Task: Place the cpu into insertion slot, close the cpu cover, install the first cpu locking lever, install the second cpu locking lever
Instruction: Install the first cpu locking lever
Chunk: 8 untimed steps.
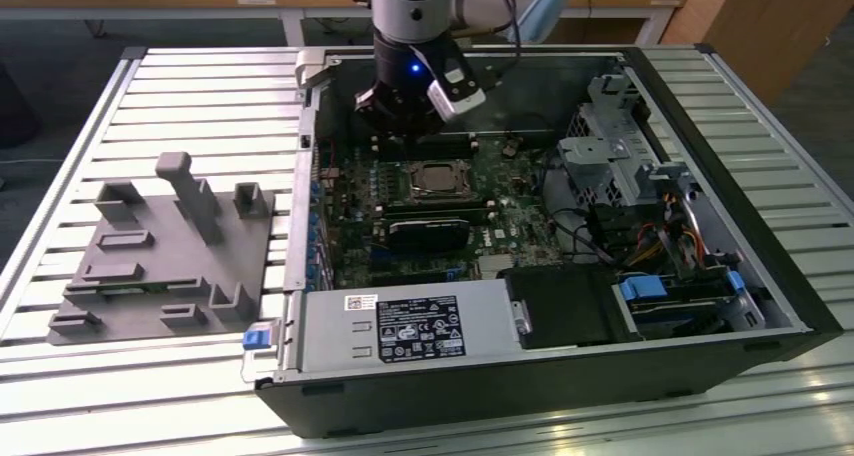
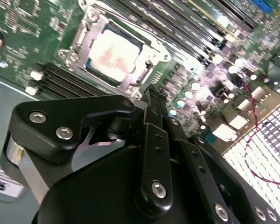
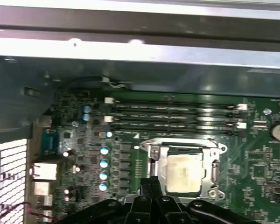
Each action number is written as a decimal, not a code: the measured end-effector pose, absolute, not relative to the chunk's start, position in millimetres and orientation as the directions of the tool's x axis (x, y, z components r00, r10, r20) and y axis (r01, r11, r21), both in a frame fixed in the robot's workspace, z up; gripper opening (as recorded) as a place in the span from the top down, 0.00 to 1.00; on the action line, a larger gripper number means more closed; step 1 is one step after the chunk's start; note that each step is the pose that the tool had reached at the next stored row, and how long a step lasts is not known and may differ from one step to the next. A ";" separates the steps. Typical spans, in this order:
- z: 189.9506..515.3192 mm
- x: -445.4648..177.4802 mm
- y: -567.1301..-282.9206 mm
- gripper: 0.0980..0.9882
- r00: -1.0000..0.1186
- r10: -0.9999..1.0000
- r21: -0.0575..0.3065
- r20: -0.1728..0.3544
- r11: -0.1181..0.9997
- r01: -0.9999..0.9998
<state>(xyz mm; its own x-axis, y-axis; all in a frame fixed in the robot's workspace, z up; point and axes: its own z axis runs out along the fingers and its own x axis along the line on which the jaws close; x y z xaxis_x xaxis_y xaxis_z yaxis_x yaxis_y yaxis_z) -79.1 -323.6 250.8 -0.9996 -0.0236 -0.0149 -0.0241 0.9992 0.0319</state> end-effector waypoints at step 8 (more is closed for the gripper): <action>251.0 -90.3 -320.2 0.99 -0.999 -0.030 0.032 -0.015 0.999 -0.030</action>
